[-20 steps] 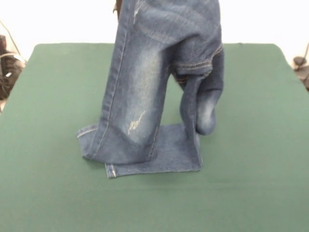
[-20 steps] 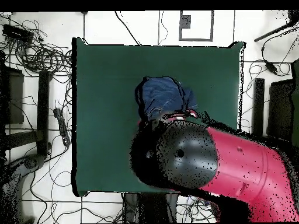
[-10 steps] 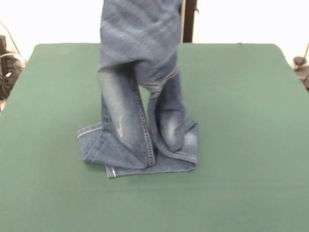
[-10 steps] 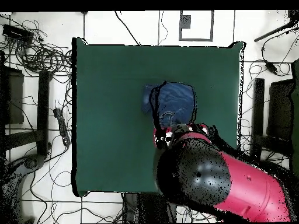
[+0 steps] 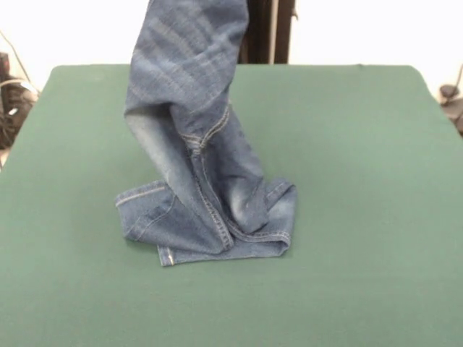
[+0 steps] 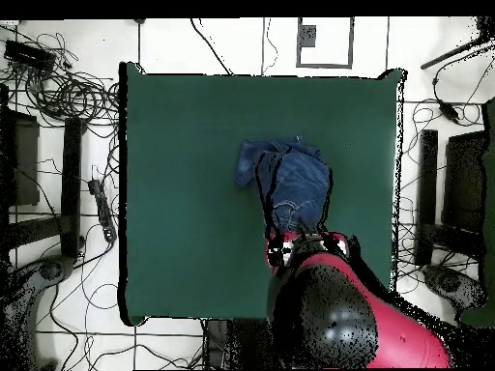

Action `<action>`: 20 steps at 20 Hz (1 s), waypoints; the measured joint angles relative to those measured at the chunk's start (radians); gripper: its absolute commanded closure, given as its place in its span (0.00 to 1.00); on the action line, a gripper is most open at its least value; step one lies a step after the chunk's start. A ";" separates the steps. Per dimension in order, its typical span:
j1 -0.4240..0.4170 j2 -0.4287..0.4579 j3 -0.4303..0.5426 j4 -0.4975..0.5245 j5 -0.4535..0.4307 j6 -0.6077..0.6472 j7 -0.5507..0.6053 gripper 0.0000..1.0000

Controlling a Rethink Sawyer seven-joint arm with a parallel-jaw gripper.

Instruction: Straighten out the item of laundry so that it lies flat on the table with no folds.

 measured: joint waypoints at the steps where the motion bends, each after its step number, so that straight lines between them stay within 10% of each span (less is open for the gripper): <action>1: -0.018 -0.009 0.016 0.030 0.013 -0.027 0.000 1.00; 11: -0.243 -0.085 0.304 0.333 0.071 -0.324 0.000 1.00; 20: -0.266 -0.090 0.489 0.475 -0.010 -0.477 0.001 1.00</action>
